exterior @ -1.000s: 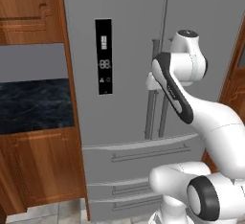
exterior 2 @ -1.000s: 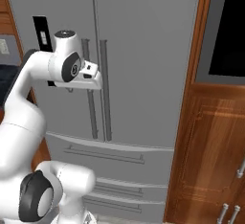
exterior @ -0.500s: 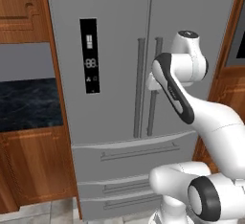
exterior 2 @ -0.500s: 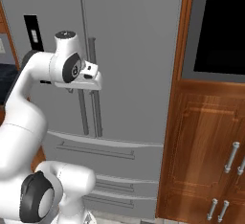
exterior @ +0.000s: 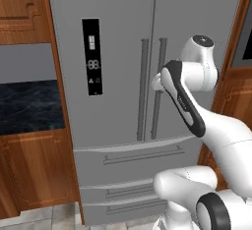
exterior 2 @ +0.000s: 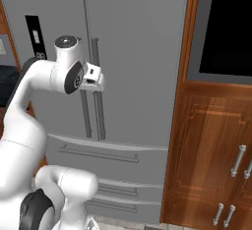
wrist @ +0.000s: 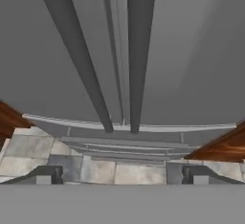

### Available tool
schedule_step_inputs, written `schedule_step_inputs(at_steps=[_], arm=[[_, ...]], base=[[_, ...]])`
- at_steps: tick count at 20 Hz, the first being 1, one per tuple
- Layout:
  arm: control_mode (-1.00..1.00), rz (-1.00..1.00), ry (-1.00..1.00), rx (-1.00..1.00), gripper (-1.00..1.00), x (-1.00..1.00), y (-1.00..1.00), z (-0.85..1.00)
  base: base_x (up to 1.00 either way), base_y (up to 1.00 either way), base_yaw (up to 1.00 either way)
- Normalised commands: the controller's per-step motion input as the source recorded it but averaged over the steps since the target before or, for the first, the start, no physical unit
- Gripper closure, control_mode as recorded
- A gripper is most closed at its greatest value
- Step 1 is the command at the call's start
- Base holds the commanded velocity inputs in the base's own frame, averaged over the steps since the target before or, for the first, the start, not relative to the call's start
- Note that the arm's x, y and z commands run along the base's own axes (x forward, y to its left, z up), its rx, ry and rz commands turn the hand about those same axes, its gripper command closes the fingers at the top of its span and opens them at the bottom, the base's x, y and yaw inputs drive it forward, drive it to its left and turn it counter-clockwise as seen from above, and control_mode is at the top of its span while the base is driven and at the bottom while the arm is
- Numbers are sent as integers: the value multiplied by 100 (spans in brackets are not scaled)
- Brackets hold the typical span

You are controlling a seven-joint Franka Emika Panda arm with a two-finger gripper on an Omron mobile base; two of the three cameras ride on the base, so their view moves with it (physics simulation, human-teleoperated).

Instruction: Open the fridge, grab two sodas, and place both sodas inside the bowl with ice on the dining counter.

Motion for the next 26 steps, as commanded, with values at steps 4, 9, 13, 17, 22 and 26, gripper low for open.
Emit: schedule_step_inputs(at_steps=[4, 9, 13, 17, 22, 26], arm=[[-100, -2, -35, 1, -100, 3, -5, 17], [-100, -4, -3, 1, -100, 62, -4, 1], [-100, -1, 0, 3, -100, 73, 0, 0], [-100, -2, 0, 3, -100, 72, 0, 0], [-100, -4, -2, 0, -100, 61, -1, -16], [-100, -2, -4, 1, -100, 47, -3, -20]], base=[[0, 0, 0], [0, 0, 0], [0, 0, 0], [0, 0, 0], [0, 0, 0], [0, 0, 0]])
